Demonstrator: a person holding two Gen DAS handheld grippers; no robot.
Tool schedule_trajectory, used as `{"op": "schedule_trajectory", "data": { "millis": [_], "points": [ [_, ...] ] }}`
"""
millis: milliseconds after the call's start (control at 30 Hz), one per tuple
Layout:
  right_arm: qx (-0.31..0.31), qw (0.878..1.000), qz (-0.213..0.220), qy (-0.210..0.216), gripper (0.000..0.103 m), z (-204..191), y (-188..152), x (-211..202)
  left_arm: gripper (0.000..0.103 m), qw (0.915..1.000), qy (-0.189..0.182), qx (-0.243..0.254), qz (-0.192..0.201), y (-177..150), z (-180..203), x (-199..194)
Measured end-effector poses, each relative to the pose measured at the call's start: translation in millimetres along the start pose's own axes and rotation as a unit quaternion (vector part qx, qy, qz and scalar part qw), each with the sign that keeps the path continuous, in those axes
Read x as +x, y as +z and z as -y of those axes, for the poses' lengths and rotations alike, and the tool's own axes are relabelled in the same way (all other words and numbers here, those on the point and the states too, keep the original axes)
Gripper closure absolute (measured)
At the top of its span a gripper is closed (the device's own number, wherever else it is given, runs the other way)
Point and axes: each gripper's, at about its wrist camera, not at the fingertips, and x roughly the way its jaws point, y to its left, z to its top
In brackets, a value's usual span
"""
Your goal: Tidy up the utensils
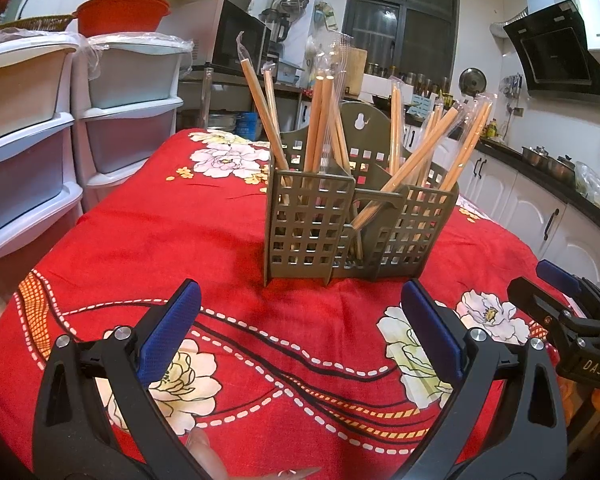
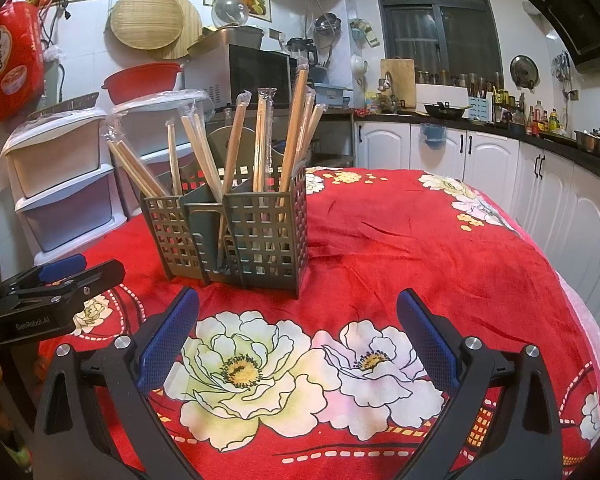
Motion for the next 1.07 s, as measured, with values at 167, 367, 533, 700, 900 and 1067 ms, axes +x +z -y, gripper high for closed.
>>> {"op": "schedule_trajectory", "data": {
  "millis": [167, 367, 533, 700, 900, 1067],
  "points": [
    [0.000, 1.000, 0.000, 0.000, 0.007, 0, 0, 0, 0.011, 1.0000, 0.000, -0.002, -0.003, 0, 0, 1],
    [0.000, 1.000, -0.001, -0.001, 0.007, 0, 0, 0, 0.011, 0.9999, -0.004, -0.012, -0.006, -1, -3, 2],
    [0.000, 1.000, -0.001, -0.001, 0.007, 0, 0, 0, 0.011, 0.9997, 0.020, -0.009, -0.011, 0, -2, 3],
    [0.001, 1.000, -0.002, -0.001, 0.007, 0, 0, 0, 0.011, 0.9997, 0.021, -0.012, -0.005, 1, -2, 0],
    [0.017, 1.000, -0.013, -0.017, 0.007, 18, 4, 2, 0.011, 0.9985, 0.024, -0.039, -0.031, 17, -19, -2],
    [0.027, 0.989, -0.062, -0.133, 0.007, 73, 19, 17, 0.011, 0.9885, 0.104, -0.056, -0.094, 40, -72, 19]
  ]
}}
